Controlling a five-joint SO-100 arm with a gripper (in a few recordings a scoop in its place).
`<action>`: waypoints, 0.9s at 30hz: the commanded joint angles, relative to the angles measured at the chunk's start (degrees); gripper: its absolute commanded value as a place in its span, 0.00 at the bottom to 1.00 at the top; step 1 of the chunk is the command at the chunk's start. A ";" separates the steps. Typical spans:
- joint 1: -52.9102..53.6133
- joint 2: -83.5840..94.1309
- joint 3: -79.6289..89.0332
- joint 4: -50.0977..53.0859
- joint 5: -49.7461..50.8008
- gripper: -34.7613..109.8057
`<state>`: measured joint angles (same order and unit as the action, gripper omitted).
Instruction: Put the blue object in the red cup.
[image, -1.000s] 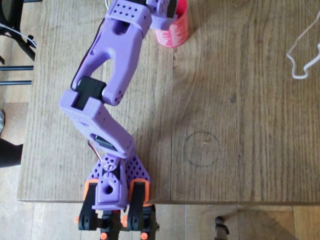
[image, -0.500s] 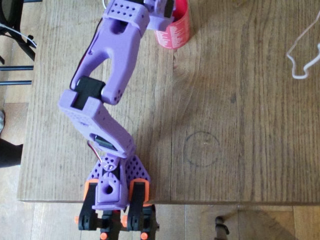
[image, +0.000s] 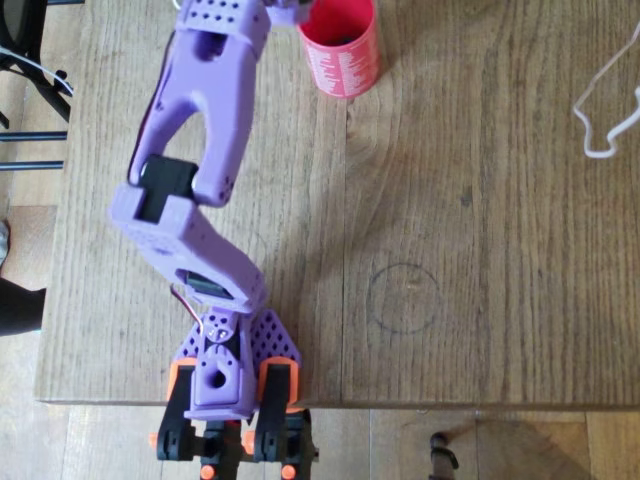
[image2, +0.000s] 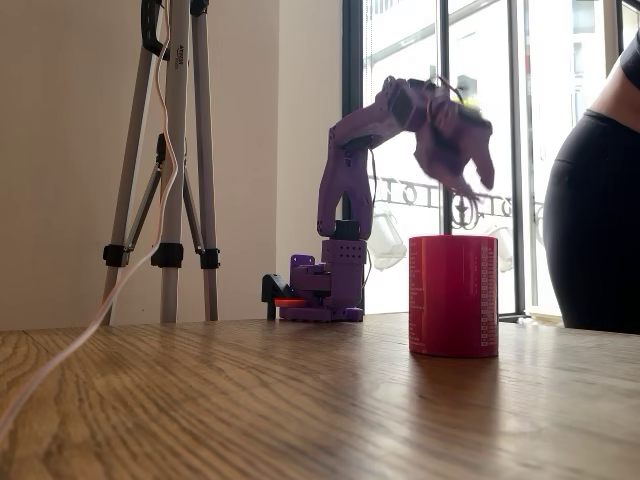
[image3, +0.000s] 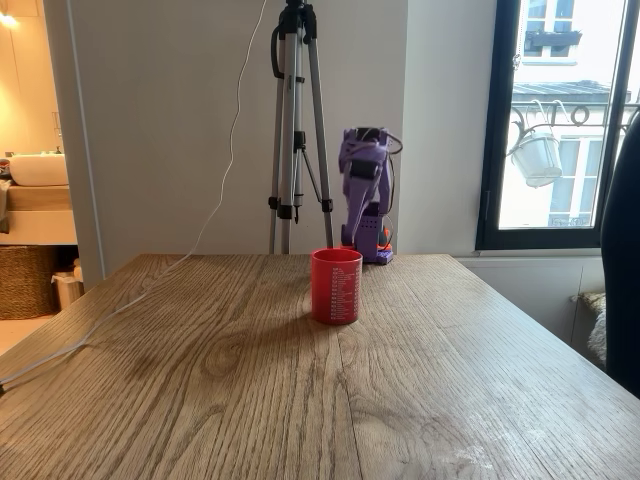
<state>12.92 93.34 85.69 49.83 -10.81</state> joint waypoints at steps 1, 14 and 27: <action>-1.14 14.41 -5.01 -0.70 2.11 0.24; -5.01 75.06 28.65 22.41 -1.14 0.24; -10.11 91.76 70.31 12.74 -3.08 0.24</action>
<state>2.90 183.16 145.46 67.68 -14.06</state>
